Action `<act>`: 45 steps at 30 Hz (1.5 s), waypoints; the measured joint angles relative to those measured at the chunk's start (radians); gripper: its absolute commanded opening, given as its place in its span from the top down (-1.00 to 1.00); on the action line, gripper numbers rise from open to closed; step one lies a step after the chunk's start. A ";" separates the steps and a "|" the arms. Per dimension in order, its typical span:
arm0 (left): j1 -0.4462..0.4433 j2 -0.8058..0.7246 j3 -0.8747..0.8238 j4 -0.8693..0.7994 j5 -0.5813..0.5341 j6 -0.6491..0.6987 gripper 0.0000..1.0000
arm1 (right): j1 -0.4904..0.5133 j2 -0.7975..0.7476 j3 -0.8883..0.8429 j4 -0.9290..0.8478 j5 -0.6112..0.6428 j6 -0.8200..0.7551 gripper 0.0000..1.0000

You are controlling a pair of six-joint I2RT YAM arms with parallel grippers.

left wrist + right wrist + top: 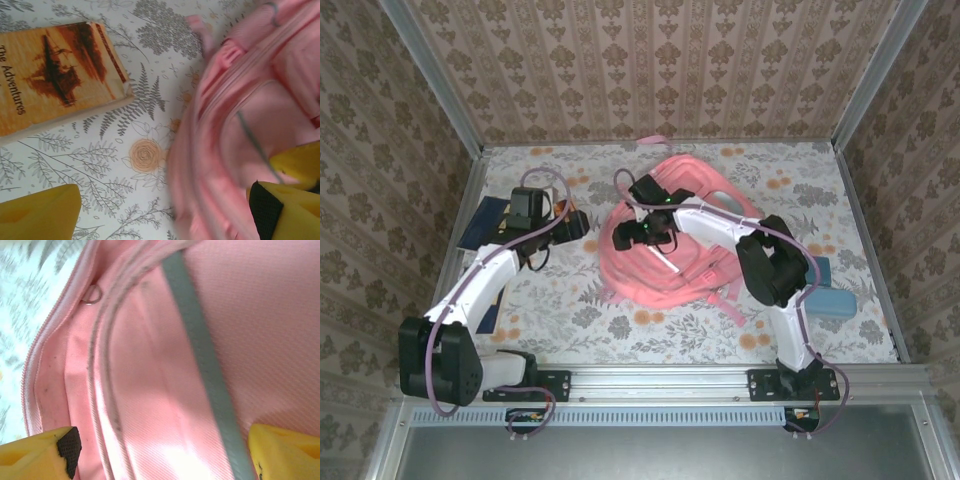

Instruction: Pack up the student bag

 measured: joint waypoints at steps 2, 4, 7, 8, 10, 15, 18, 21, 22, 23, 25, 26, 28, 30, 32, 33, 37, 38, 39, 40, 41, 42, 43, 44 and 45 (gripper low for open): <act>-0.029 0.000 0.000 -0.003 0.000 -0.004 -0.65 | -0.008 -0.089 -0.076 -0.004 0.006 0.022 -0.77; -0.065 0.002 0.000 -0.002 0.001 -0.007 -0.55 | -0.038 -0.204 -0.163 0.002 0.026 0.051 -0.75; -0.123 0.031 0.013 -0.002 0.011 -0.019 -0.42 | -0.106 -0.398 -0.303 0.016 0.072 0.108 -0.66; -0.143 0.052 0.024 0.000 0.016 -0.022 -0.38 | -0.132 -0.451 -0.345 0.023 0.087 0.131 -0.63; -0.182 0.107 0.055 0.007 0.025 -0.029 -0.27 | -0.187 -0.525 -0.428 0.035 0.103 0.169 -0.56; -0.293 0.274 0.151 0.037 0.055 -0.057 -0.06 | -0.300 -0.558 -0.596 0.043 0.114 0.237 -0.51; -0.341 0.373 0.212 0.045 0.064 -0.073 -0.02 | -0.318 -0.539 -0.620 0.044 0.114 0.253 -0.50; -0.371 0.462 0.261 0.046 0.066 -0.090 -0.01 | -0.325 -0.491 -0.610 0.061 0.113 0.259 -0.48; -0.376 0.482 0.270 0.046 0.066 -0.095 -0.01 | -0.327 -0.468 -0.605 0.069 0.112 0.259 -0.48; -0.380 0.502 0.278 0.044 0.065 -0.100 -0.01 | -0.330 -0.439 -0.595 0.075 0.108 0.259 -0.46; -0.384 0.534 0.283 0.039 0.064 -0.110 -0.01 | -0.335 -0.385 -0.568 0.079 0.097 0.258 -0.43; -0.384 0.546 0.285 0.036 0.060 -0.113 0.01 | -0.337 -0.355 -0.544 0.079 0.084 0.257 -0.42; -0.381 0.561 0.291 0.031 0.044 -0.117 0.02 | -0.341 -0.303 -0.490 0.084 0.069 0.245 -0.41; -0.375 0.562 0.303 0.021 0.027 -0.117 -0.02 | -0.348 -0.236 -0.414 0.110 0.054 0.229 -0.40; -0.375 0.562 0.315 0.013 0.024 -0.116 -0.07 | -0.349 -0.177 -0.344 0.138 0.037 0.210 -0.42; -0.378 0.561 0.324 0.002 0.023 -0.116 -0.09 | -0.348 -0.154 -0.311 0.150 0.030 0.201 -0.45; -0.402 0.534 0.362 -0.066 -0.014 -0.080 -0.17 | -0.348 -0.150 -0.265 0.165 0.027 0.175 -0.62; -0.414 0.520 0.372 -0.086 -0.032 -0.066 -0.19 | -0.348 -0.163 -0.267 0.159 0.029 0.169 -0.67; -0.429 0.503 0.383 -0.107 -0.053 -0.051 -0.20 | -0.348 -0.185 -0.277 0.154 0.031 0.166 -0.73; -0.446 0.491 0.395 -0.125 -0.066 -0.039 -0.21 | -0.349 -0.213 -0.293 0.149 0.034 0.164 -0.78; -0.469 0.480 0.413 -0.147 -0.089 -0.024 -0.21 | -0.351 -0.256 -0.320 0.146 0.038 0.161 -0.82; -0.492 0.475 0.431 -0.163 -0.108 -0.011 -0.21 | -0.354 -0.313 -0.360 0.144 0.039 0.156 -0.85; -0.515 0.475 0.446 -0.176 -0.127 0.001 -0.21 | -0.359 -0.360 -0.391 0.140 0.043 0.157 -0.87; -0.539 0.475 0.463 -0.191 -0.147 0.013 -0.20 | -0.367 -0.416 -0.429 0.136 0.047 0.156 -0.88; -0.565 0.478 0.481 -0.210 -0.169 0.024 -0.20 | -0.378 -0.477 -0.472 0.134 0.050 0.156 -0.88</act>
